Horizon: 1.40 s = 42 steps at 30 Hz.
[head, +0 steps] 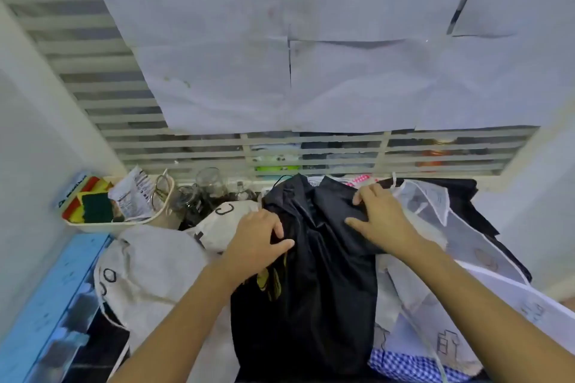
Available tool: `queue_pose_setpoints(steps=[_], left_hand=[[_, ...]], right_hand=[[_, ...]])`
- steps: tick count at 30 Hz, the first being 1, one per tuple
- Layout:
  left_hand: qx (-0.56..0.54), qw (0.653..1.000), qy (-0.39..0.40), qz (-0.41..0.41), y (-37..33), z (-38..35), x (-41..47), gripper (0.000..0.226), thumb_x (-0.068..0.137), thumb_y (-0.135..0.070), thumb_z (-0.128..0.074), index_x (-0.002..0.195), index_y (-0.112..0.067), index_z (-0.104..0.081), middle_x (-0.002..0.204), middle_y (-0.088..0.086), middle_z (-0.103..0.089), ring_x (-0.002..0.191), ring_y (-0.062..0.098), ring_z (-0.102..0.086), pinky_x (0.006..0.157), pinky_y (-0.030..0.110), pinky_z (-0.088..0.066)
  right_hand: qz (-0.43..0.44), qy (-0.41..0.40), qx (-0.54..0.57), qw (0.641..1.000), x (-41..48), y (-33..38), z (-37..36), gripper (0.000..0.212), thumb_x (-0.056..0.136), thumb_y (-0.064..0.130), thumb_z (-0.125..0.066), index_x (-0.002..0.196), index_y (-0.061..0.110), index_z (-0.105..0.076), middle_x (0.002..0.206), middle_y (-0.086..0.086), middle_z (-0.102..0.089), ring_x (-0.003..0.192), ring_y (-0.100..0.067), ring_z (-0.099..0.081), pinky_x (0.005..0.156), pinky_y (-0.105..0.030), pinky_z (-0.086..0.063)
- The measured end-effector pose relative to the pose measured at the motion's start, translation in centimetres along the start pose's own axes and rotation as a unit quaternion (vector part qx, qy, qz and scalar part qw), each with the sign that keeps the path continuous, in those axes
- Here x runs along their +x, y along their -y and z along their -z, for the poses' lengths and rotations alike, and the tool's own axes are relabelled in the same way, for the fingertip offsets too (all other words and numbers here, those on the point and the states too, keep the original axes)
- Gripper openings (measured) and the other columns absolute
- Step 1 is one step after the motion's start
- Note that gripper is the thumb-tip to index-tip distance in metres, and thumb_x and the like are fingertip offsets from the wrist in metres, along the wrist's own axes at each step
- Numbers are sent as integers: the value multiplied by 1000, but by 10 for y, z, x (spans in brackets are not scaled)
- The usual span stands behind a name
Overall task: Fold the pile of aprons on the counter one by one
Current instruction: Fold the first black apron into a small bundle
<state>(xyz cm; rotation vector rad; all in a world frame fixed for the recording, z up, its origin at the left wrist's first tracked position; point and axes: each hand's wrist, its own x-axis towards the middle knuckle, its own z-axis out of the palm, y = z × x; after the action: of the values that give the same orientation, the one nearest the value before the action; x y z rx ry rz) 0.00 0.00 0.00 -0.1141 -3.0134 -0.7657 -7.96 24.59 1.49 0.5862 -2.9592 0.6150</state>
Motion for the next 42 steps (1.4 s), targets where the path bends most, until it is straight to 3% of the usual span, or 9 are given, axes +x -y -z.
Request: queue_pose_setpoints(steps=[6,11,15,19,27,31,34,38,42], left_hand=[[-32,992,107,64,10,-55,1,54,79,-51,-69,119,-22,-47,130,-3,-44,130,18,-34,109,34,-31],[-8,983,154,104,18,-76,6,54,84,-50,-65,126,-23,-46,151,2,-32,148,25,-2,119,47,-7],[-135,979,54,142,7,-70,3,51,79,-44,-74,119,-20,-55,130,1,-50,132,20,-39,102,28,-33],[-226,955,-112,159,-27,-53,2,83,70,-48,-80,136,-19,-40,137,-4,-45,122,10,-45,102,26,-38],[-61,990,-15,124,-65,-88,11,124,67,-47,-82,148,-43,12,157,15,-20,141,32,-28,112,48,-32],[-25,989,-43,142,-71,-113,-16,126,73,-42,-80,144,-40,25,162,7,0,148,26,-10,114,57,-20],[4,963,-30,268,-63,-127,-42,123,74,-51,-75,151,-22,16,160,8,13,147,34,2,113,60,-13],[-258,858,-92,435,-46,-141,-63,130,62,-42,-87,152,-3,-1,155,22,-19,140,38,-26,112,49,-29],[-296,841,-123,436,-52,-136,-69,31,77,-18,-80,91,3,-61,97,21,-66,88,32,-60,73,34,-46]], right_hand=[[-21,209,-74,975,-16,-22,-53,119,69,43,-80,149,42,8,158,-4,16,145,-35,12,115,-54,-9],[-42,158,11,986,-18,-47,-65,79,86,4,-54,149,38,-21,160,-4,-7,146,-34,-11,117,-50,-16],[-78,4,221,972,-22,-37,-24,40,91,-3,-43,123,13,-61,126,-7,-59,120,-25,-52,97,-27,-38],[-143,-20,378,915,-23,-31,48,20,102,18,-38,103,29,-55,96,9,-57,86,-7,-52,80,-25,-38],[-188,-43,468,862,-32,-88,120,23,98,35,-46,111,28,-64,109,-1,-68,102,-22,-62,92,-39,-50],[-278,-169,550,769,-38,-142,129,23,99,25,-48,116,12,-57,101,-6,-66,86,-18,-61,73,-28,-51],[-321,-161,455,815,-51,-179,109,43,97,30,-52,132,5,-46,127,-13,-56,110,-26,-56,86,-32,-46],[-282,-93,292,909,-84,-179,57,81,77,29,-72,143,10,-29,143,-14,-42,129,-33,-43,107,-49,-39],[-229,-52,182,955,-118,-154,9,98,82,25,-73,153,14,-6,159,-15,-1,145,-33,-11,116,-46,-19]])
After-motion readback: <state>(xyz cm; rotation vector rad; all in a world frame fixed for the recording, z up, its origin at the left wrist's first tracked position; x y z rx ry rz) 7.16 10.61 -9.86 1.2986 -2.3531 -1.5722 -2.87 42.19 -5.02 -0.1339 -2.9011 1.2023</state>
